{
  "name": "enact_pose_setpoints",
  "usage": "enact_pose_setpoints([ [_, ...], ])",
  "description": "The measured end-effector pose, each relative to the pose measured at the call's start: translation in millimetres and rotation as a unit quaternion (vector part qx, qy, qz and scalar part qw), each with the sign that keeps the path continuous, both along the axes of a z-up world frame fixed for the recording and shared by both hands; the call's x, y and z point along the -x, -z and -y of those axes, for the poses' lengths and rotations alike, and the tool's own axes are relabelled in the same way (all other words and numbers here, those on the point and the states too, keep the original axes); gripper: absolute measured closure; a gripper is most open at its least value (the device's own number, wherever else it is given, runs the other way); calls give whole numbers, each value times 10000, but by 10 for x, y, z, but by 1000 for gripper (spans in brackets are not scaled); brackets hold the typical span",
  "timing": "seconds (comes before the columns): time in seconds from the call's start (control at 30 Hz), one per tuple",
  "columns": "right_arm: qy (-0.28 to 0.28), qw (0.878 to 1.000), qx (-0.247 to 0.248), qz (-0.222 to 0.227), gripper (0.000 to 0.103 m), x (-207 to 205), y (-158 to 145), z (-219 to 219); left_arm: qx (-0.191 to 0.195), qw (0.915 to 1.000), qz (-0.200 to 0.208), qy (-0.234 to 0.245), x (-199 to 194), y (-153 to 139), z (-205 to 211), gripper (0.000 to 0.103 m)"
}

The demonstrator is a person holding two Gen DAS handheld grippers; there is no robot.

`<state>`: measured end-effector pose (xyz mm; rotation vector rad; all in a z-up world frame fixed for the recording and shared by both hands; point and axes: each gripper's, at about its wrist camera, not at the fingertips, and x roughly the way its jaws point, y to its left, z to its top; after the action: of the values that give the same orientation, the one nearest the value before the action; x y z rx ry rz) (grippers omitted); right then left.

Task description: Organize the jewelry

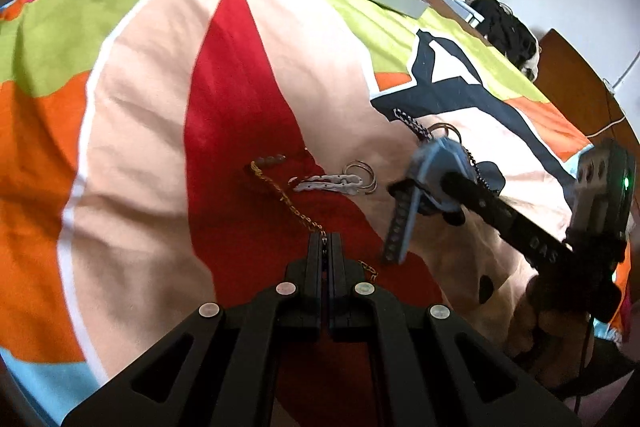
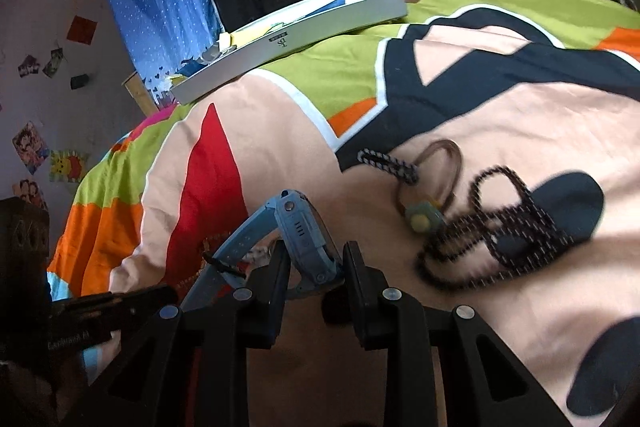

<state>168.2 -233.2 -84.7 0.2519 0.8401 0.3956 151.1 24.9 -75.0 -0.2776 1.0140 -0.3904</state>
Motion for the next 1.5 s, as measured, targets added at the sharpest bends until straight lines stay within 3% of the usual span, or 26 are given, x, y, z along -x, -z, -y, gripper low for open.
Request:
enact_pose_setpoints([
  [0.53, -11, 9996, -126, 241, 80, 478, -85, 191, -43, 9988, 303, -383, 353, -271, 41, 103],
  [0.83, -143, 9991, -189, 341, 80, 405, -223, 237, -63, 9988, 394, -275, 137, -577, -3, 103],
  [1.17, -577, 9951, 10, 799, 80, -260, -844, 236, 122, 9965, 798, -224, -487, -1184, 14, 103],
  [1.37, -888, 9883, 250, 1214, 80, -934, -1330, 121, 35, 9918, 1243, -292, -1103, -1667, 55, 103],
  [1.5, -881, 9823, 434, 1598, 80, -1433, -1498, -22, 128, 9866, 1538, -535, -1574, -1827, 49, 103],
])
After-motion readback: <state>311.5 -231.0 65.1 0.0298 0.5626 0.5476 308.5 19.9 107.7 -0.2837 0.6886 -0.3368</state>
